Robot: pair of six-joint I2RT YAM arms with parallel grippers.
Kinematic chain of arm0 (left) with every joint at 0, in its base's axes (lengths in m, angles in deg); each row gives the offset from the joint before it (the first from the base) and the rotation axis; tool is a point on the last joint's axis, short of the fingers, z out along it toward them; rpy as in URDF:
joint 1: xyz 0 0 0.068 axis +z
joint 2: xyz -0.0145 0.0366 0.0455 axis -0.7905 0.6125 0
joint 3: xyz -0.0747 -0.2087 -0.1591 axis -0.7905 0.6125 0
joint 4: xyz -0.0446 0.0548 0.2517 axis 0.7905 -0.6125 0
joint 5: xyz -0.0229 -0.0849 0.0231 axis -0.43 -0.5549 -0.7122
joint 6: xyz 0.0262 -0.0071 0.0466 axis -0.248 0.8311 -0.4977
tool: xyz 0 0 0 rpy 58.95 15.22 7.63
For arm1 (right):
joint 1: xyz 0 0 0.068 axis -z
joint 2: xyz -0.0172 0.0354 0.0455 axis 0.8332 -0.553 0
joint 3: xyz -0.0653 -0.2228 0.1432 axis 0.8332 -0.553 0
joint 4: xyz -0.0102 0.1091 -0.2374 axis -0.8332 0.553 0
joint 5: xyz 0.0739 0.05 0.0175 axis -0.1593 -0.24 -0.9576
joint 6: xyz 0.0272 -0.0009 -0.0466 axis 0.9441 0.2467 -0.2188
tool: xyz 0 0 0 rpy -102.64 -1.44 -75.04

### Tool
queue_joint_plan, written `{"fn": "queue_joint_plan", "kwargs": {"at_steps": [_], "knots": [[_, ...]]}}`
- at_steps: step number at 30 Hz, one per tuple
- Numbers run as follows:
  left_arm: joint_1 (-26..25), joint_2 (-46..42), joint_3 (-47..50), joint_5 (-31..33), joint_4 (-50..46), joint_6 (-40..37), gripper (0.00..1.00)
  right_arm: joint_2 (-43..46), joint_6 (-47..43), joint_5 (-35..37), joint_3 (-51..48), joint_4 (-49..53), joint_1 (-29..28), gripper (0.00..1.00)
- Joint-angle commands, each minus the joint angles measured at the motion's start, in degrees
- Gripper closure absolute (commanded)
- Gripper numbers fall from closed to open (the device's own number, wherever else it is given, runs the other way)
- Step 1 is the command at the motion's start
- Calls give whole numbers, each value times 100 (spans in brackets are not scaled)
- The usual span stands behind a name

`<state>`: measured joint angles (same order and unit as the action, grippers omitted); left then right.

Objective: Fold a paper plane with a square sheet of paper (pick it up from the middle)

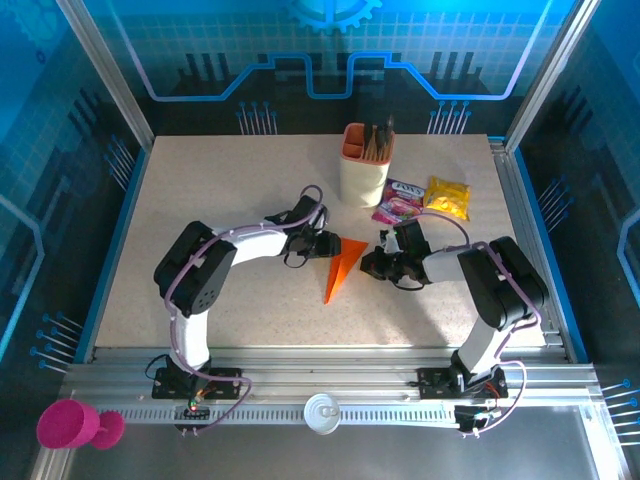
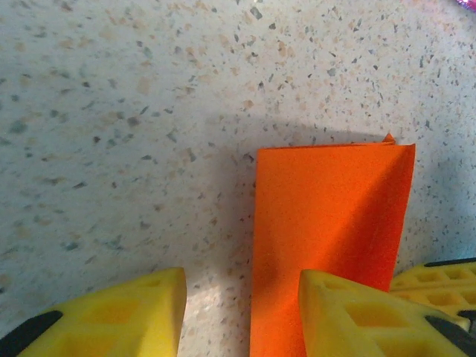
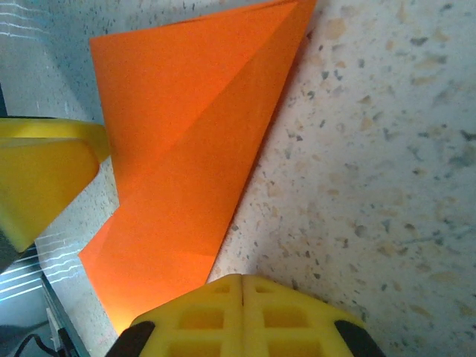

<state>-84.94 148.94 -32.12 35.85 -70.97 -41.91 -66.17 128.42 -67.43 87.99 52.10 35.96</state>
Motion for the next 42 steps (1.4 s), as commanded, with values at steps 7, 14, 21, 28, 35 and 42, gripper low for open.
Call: {"fn": "queue_joint_plan", "kwargs": {"at_steps": [7,14,21,28,35,42], "knots": [[-20,191,-353,-691,30,-8,61,-517,67,6,-71,-406,-107,100],[-257,23,-259,-749,74,4,70,-628,68,-31,-54,-438,-98,100],[-417,-69,-97,-490,221,137,79,-697,59,-45,-81,-488,-81,100],[-548,-24,-77,-388,371,280,94,-812,99,-122,-63,-571,-89,100],[-569,-253,236,-251,712,435,77,-685,17,-96,-27,-394,-81,100],[-433,-386,678,-468,1466,842,77,-759,-37,-47,-58,-372,-89,100]]}}
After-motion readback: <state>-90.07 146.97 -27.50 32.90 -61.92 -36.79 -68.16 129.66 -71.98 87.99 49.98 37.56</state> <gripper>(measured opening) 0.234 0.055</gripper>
